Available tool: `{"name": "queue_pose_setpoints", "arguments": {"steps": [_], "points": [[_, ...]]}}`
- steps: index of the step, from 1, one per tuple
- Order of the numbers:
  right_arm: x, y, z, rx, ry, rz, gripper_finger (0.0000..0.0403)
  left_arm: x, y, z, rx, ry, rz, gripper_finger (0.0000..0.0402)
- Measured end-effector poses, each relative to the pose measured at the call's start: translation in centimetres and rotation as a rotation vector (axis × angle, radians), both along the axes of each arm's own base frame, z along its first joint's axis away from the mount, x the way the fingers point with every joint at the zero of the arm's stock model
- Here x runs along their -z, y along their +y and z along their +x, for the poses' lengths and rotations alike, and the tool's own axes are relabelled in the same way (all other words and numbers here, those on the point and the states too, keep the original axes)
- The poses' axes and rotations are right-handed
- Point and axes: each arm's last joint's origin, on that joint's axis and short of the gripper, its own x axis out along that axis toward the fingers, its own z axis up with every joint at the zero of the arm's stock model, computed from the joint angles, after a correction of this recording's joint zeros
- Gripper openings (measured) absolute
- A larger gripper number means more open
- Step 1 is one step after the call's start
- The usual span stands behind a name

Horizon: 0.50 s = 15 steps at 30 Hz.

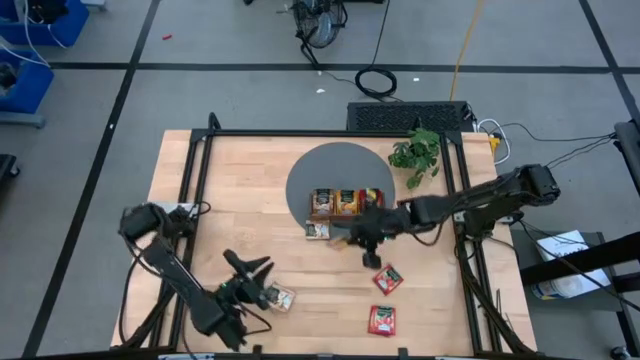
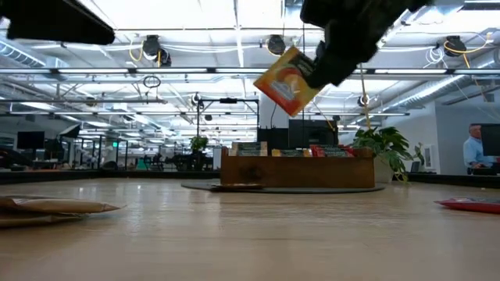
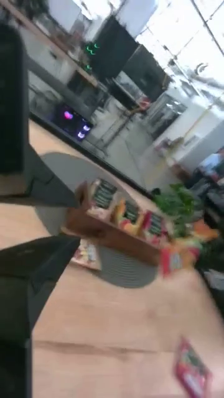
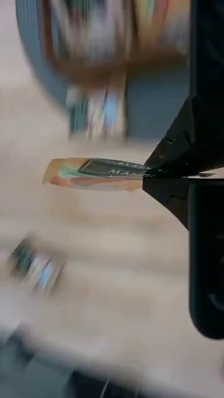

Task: Pick & Place Tea
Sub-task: Put the orange tea packet into the middle section of the wooden organizer

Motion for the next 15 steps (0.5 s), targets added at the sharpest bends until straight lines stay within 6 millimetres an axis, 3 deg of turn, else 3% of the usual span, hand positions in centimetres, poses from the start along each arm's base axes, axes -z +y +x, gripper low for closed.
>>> {"name": "queue_pose_setpoints", "arguments": {"steps": [6, 15], "points": [[-2.3, -4.3, 1.0, 0.009, 0.123, -0.216, 0.0000, 0.2, 3.4, -1.6, -0.009, -0.142, -0.119, 0.0011], [-0.9, -10.2, 1.1, 0.059, 0.324, -0.266, 0.0000, 0.7, 4.7, -1.1, 0.028, -0.054, -0.210, 0.0015]]}}
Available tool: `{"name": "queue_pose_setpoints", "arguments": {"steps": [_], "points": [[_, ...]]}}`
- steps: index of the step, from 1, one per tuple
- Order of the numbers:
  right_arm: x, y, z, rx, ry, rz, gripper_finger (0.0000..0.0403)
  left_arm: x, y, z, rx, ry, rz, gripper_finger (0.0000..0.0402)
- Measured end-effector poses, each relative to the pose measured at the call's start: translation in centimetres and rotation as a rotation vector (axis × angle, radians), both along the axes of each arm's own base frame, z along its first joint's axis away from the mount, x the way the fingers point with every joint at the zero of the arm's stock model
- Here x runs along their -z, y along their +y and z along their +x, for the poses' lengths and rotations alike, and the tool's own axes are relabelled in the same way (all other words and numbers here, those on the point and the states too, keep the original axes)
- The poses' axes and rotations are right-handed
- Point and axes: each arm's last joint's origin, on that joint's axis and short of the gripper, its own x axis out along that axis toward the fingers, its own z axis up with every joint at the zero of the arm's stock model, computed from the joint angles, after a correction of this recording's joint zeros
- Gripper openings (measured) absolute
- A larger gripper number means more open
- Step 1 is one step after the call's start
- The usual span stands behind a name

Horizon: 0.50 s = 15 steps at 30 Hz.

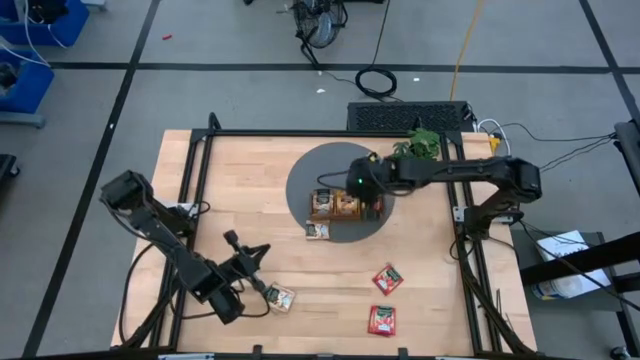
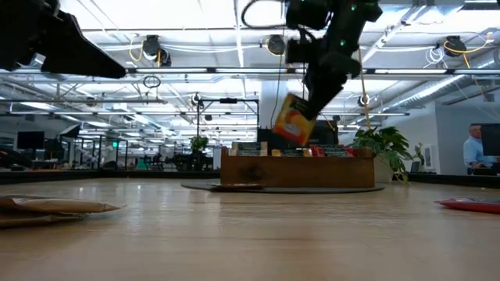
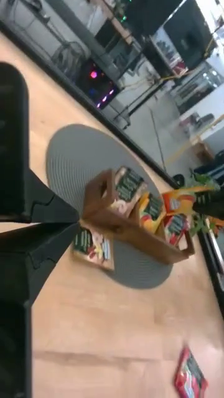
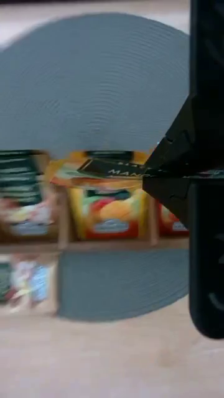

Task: Pick & Place Tea
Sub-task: Put the orange tea packet into the middle section of the wooden organizer

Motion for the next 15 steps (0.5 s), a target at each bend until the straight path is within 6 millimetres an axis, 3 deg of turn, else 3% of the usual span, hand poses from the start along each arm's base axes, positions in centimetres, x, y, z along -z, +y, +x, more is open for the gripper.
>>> {"name": "queue_pose_setpoints", "arguments": {"steps": [7, 15], "points": [[1.9, -0.2, 0.6, -0.001, 0.080, 0.016, 0.0000, -0.3, 0.0, 0.7, 0.044, 0.064, 0.069, 0.0004], [3.3, 1.1, 1.2, -0.095, 0.141, 0.004, 0.0000, -0.5, 1.2, 1.9, 0.006, 0.085, 0.090, 0.0035]]}}
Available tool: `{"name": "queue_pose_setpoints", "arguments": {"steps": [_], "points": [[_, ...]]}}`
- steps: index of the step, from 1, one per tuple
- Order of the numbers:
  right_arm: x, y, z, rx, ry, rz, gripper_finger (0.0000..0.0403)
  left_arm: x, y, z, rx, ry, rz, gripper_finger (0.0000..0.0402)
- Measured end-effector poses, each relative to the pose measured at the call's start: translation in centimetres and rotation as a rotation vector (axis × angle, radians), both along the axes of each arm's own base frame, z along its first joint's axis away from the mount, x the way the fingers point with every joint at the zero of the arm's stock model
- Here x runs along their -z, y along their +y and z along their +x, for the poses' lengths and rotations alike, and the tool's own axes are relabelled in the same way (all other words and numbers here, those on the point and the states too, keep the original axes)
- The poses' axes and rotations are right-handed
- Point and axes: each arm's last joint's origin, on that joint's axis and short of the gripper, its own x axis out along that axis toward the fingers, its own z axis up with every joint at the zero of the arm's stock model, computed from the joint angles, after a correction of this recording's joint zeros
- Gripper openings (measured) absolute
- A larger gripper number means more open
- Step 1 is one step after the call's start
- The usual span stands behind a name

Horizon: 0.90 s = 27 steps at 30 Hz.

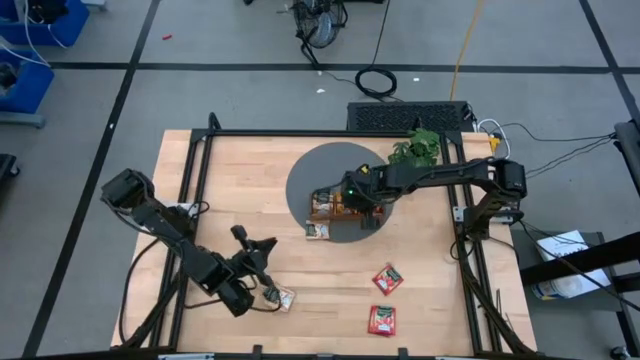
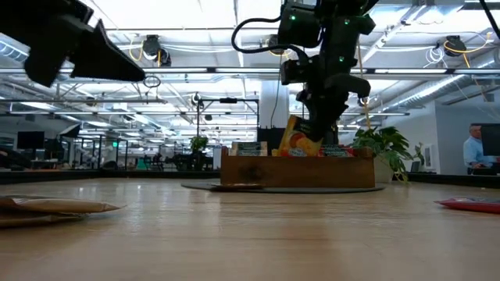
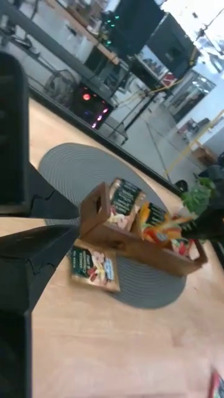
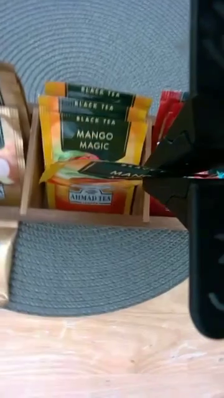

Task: Pick & Place Tea
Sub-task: Put the orange tea packet into the middle section of the wooden organizer

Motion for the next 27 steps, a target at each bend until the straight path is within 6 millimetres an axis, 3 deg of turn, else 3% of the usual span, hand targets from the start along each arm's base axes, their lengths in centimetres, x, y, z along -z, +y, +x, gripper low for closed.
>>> {"name": "queue_pose_setpoints", "arguments": {"steps": [11, 18, 22, 27], "points": [[-1.9, -0.3, 0.6, -0.049, -0.020, -0.025, 0.0000, 0.0, 2.0, 2.2, -0.039, 0.039, -0.114, 0.0008], [-5.0, -0.6, 1.6, -0.032, 0.040, -0.013, 0.0000, 0.1, 2.5, 2.6, -0.044, 0.059, -0.132, 0.0024], [-4.6, -0.7, 3.8, -0.028, 0.151, 0.002, 0.0000, 0.1, 2.6, 2.7, -0.039, 0.073, -0.128, 0.0038], [-2.6, -0.9, 5.4, -0.024, 0.288, 0.011, 0.0000, 0.2, 2.5, 2.6, -0.021, 0.095, -0.153, 0.0034]]}}
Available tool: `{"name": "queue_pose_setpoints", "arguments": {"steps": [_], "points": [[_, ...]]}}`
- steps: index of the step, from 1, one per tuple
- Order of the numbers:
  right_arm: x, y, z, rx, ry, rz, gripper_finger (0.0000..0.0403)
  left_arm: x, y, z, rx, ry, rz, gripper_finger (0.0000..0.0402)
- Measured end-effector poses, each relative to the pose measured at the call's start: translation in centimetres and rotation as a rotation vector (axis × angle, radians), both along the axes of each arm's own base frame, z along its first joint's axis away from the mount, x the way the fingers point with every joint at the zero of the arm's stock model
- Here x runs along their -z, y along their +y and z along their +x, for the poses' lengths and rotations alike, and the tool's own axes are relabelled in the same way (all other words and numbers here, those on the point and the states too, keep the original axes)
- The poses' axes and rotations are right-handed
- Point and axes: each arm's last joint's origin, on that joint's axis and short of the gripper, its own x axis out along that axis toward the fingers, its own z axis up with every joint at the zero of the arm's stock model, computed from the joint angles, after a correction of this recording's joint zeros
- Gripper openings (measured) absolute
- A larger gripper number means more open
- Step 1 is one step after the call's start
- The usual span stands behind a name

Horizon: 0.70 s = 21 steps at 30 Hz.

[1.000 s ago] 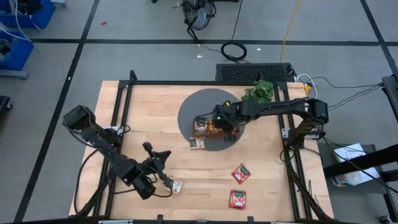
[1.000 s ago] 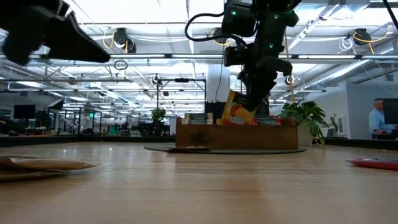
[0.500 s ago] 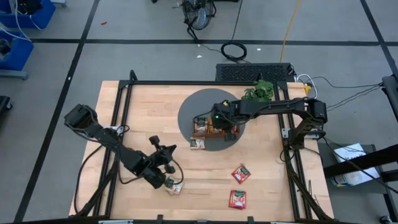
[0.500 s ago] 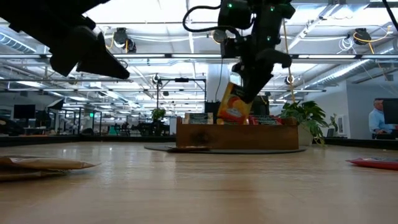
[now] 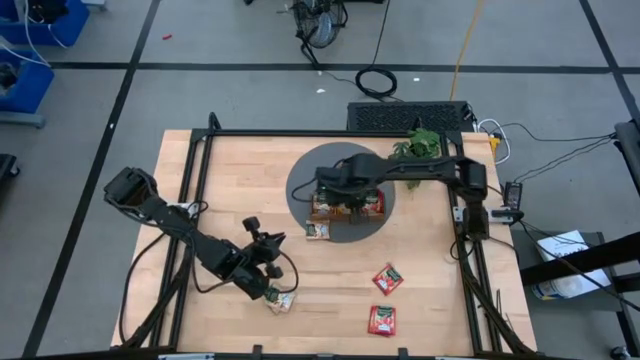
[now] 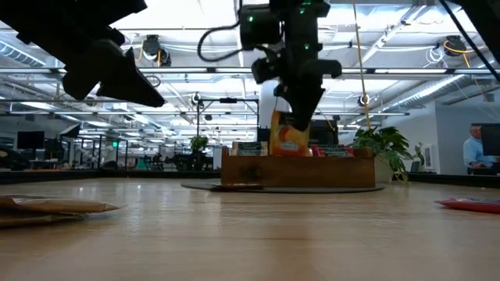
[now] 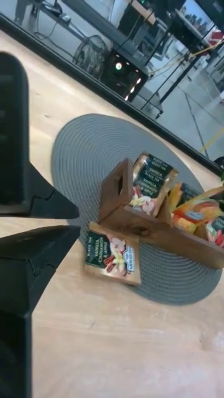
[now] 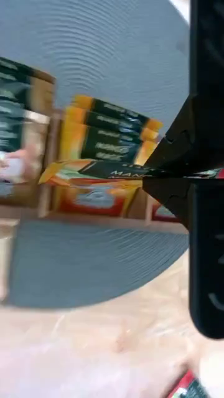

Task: Pick & Place Tea
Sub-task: Put the orange tea packet into the middle section of the wooden organizer

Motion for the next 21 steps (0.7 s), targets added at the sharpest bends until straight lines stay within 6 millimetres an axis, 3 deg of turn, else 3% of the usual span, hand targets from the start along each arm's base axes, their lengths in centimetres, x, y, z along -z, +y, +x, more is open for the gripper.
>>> {"name": "queue_pose_setpoints", "arguments": {"steps": [9, 21], "points": [[0.2, -0.1, 0.1, 0.030, 0.005, -0.032, 0.0000, 0.0, -0.3, -0.2, 0.013, 0.006, 0.001, 0.0004], [2.0, 0.0, -0.5, 0.036, 0.039, 0.026, 0.0000, 0.0, -0.3, -0.2, 0.005, -0.005, -0.011, 0.0044]]}}
